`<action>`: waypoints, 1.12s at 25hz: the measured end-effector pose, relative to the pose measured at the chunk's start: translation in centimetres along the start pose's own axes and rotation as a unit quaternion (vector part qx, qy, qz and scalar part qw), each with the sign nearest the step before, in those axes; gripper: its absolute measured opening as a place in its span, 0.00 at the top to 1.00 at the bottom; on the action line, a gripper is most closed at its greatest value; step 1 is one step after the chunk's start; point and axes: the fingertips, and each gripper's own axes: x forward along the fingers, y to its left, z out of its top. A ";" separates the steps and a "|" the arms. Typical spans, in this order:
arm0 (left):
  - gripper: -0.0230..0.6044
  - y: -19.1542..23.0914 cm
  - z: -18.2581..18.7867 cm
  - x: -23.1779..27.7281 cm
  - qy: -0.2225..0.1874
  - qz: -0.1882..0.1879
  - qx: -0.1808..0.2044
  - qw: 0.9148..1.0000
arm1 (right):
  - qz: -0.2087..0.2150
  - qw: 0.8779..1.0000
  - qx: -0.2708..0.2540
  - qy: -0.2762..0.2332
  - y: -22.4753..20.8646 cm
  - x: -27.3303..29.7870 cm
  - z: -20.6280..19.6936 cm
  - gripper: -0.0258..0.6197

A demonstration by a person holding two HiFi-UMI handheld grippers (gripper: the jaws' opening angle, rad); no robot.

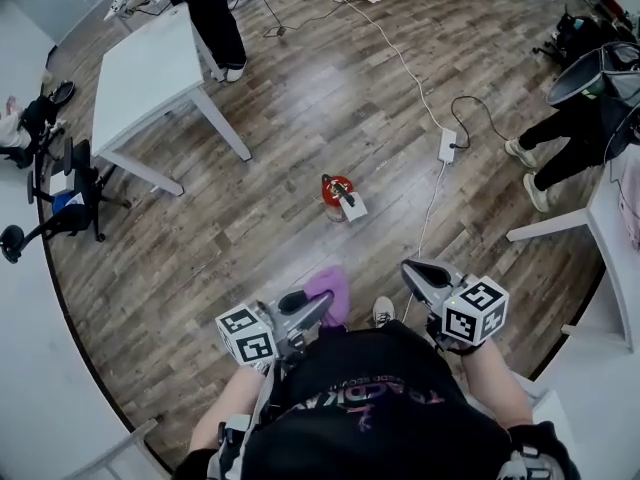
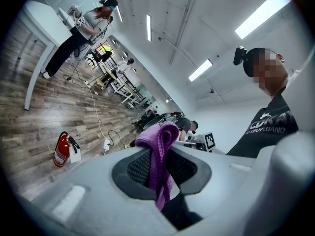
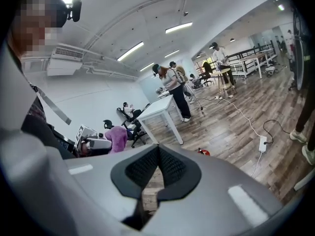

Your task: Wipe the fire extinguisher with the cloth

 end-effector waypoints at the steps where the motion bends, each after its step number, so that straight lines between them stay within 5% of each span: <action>1: 0.87 -0.5 0.0 0.3 -0.008 0.006 0.005 1.000 | 0.005 1.000 -0.004 0.002 -0.1 -0.5 0.0 0.95; 8: 0.87 -3.4 -1.1 1.8 -0.059 0.047 0.006 0.997 | 0.045 0.998 -0.020 0.033 0.0 -3.7 -1.8 0.96; 16: 0.87 -5.5 -4.6 2.8 -0.072 0.081 -0.008 0.994 | 0.078 0.996 -0.012 0.050 -0.7 -5.9 -4.5 0.96; 28: 0.87 -6.9 -3.5 2.5 -0.083 0.082 0.022 0.993 | 0.078 0.996 -0.035 0.036 0.1 -7.2 -4.8 0.96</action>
